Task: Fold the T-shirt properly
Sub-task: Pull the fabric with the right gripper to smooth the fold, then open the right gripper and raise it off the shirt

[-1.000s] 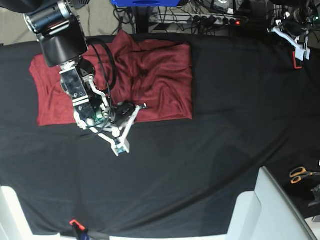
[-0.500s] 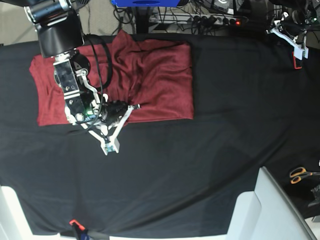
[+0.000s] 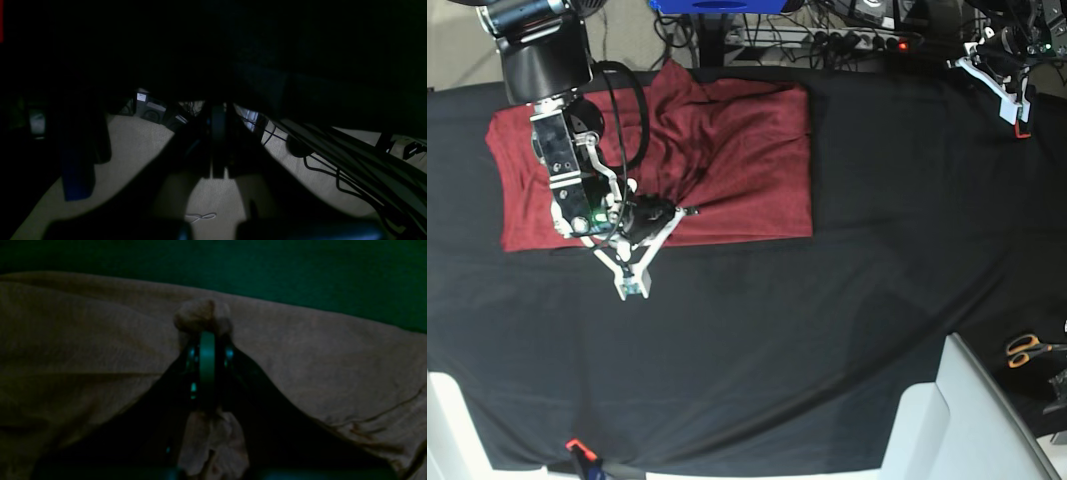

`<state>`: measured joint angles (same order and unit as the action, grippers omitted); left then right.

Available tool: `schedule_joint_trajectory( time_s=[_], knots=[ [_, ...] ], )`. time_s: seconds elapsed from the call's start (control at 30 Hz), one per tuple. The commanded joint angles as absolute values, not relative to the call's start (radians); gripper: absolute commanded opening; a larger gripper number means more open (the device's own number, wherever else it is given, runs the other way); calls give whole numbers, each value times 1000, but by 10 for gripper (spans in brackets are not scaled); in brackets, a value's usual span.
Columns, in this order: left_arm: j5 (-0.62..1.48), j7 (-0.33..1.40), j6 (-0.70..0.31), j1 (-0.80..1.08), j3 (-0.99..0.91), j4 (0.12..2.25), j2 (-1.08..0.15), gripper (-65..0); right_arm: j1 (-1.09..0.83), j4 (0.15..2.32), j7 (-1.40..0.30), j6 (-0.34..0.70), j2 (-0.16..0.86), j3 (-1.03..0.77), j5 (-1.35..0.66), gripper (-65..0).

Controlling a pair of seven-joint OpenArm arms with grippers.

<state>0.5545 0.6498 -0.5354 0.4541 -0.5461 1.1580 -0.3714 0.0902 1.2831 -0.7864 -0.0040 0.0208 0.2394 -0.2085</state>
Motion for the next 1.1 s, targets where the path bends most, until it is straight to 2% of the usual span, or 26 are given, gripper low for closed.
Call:
schedule_joint_trajectory(
  time_s=[0.0,0.17,0.2,0.23,0.37,0.43,0.63,0.8,0.9,1.07],
  knots=[
    [581,618,-542,449,-552,1171,-392,-650,111,1302,-776,-5,21,236,-208,-648],
    [581,618,-542,447,-552,1171,-392,-650,113,1300,-780,-5,21,193,-206,-645],
    [581,618,-542,447,-552,1171,-392,-650,111,1300,-782,-5,21,193,-206,-624],
    [581,618,-542,447,-552,1171,-392,-650,111,1300,-783,-5,21,193,-206,-596],
    [581,618,-542,447,-552,1171,-392,-650,108,1314,-809,-5,21,193,-206,-401],
    [581,618,-542,447,-552,1171,-392,-650,79,1374,-803,-5,21,193,-206,-336],
    [581,618,-542,447,-552,1171,-392,-650,-41,1678,-842,-5,27,193,-203,-327],
    [581,618,-542,449,-558,1171,-394,-650,-226,1870,-923,-5,38,151,-202,-329],
    [581,616,-542,450,-558,1175,-395,-650,-328,1923,-923,-5,76,150,-202,-329],
    [581,616,-542,447,-553,1178,-409,-650,-443,1933,-915,-4,81,150,-202,-329]
  ],
)
